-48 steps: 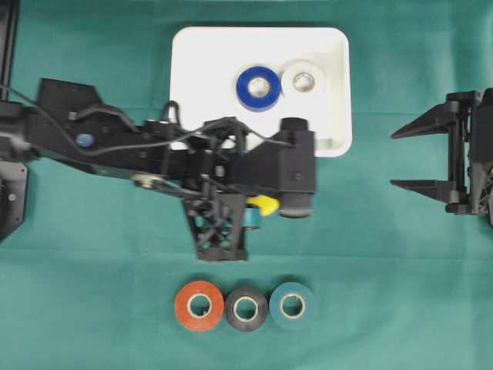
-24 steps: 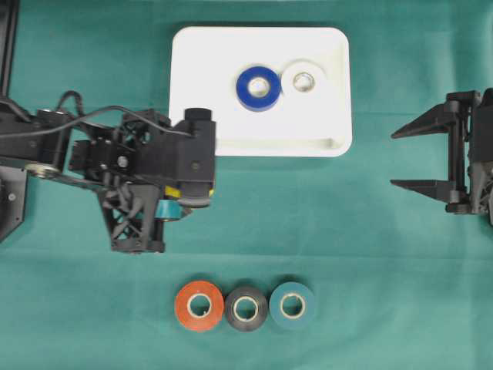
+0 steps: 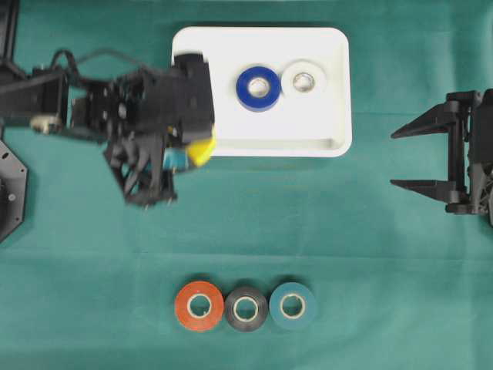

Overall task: Pick up the tape from a random location and place it into the white case.
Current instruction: 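Carry the yellow tape to the tray's upper left corner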

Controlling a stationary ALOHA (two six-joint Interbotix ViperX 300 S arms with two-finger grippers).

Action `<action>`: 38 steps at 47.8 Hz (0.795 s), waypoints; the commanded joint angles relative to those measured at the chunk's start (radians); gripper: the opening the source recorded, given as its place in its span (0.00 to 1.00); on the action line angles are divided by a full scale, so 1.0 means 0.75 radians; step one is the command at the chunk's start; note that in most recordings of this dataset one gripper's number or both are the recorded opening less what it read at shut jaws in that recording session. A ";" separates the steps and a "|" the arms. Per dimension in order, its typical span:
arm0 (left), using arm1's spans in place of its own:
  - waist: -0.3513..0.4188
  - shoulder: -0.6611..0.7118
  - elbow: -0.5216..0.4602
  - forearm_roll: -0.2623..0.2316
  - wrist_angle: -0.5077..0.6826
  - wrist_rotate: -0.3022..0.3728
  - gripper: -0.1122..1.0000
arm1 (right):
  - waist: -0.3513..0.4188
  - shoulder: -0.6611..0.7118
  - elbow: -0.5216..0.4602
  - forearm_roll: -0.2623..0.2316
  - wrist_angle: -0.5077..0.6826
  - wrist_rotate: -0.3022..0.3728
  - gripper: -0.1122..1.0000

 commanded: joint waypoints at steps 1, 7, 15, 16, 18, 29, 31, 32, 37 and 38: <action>0.084 -0.010 -0.027 0.006 -0.033 0.004 0.30 | -0.002 0.004 -0.035 -0.004 -0.004 -0.002 0.88; 0.196 0.006 -0.027 0.006 -0.059 0.020 0.30 | -0.002 0.004 -0.033 -0.006 -0.004 0.000 0.88; 0.313 0.033 -0.031 0.004 -0.090 0.067 0.30 | -0.002 0.004 -0.035 -0.006 -0.004 -0.002 0.88; 0.323 0.037 -0.031 0.004 -0.094 0.072 0.30 | -0.002 0.004 -0.035 -0.004 -0.002 -0.002 0.88; 0.344 0.043 -0.035 0.006 -0.100 0.074 0.30 | -0.002 0.004 -0.035 -0.006 -0.002 -0.002 0.88; 0.446 0.067 -0.061 0.004 -0.106 0.074 0.30 | -0.004 0.004 -0.035 -0.006 -0.002 0.000 0.88; 0.462 0.070 -0.063 0.006 -0.106 0.074 0.30 | -0.004 0.004 -0.035 -0.006 -0.002 0.000 0.88; 0.466 0.070 -0.063 0.004 -0.108 0.074 0.30 | -0.004 0.004 -0.035 -0.006 -0.002 0.000 0.88; 0.479 0.072 -0.065 0.004 -0.106 0.074 0.30 | -0.004 0.004 -0.035 -0.004 -0.002 -0.002 0.88; 0.481 0.072 -0.063 0.004 -0.106 0.074 0.30 | -0.004 0.004 -0.035 -0.006 -0.002 0.000 0.88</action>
